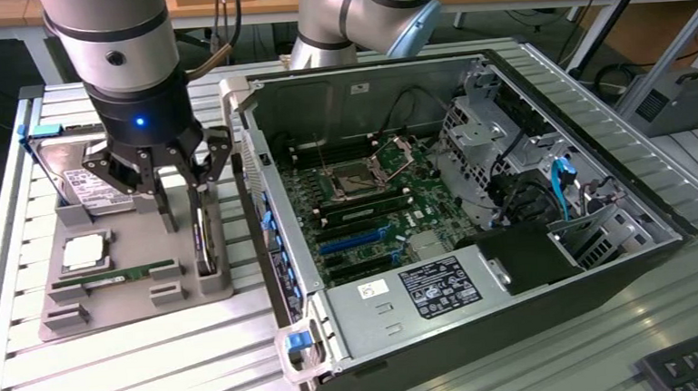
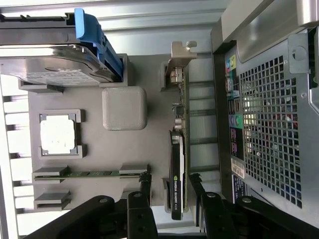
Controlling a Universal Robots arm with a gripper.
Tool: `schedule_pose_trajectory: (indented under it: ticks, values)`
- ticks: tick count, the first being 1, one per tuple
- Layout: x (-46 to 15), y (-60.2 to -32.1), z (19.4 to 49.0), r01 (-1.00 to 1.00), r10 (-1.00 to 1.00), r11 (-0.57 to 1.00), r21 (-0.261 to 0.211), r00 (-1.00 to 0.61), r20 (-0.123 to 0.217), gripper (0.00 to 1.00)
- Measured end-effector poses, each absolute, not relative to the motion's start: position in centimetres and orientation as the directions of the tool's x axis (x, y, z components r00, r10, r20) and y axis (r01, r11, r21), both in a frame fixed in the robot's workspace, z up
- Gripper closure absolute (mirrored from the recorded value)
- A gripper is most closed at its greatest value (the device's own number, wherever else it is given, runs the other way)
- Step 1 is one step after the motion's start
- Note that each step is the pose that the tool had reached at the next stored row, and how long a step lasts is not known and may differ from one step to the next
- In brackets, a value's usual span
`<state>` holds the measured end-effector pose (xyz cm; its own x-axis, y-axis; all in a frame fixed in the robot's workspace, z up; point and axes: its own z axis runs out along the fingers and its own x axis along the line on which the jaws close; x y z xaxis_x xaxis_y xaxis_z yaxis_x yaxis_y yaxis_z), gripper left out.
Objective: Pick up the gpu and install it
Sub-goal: 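Pick up the gpu and move the gpu toward the slot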
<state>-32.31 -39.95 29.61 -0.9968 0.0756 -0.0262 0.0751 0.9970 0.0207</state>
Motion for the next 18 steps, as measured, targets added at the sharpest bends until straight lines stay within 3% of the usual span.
schedule_pose_trajectory:
  ticks: [18]
  values:
    - [-32.32, -39.95, 29.06, 0.075, 0.076, 0.997, 0.016, -0.997, -0.027, 0.58]
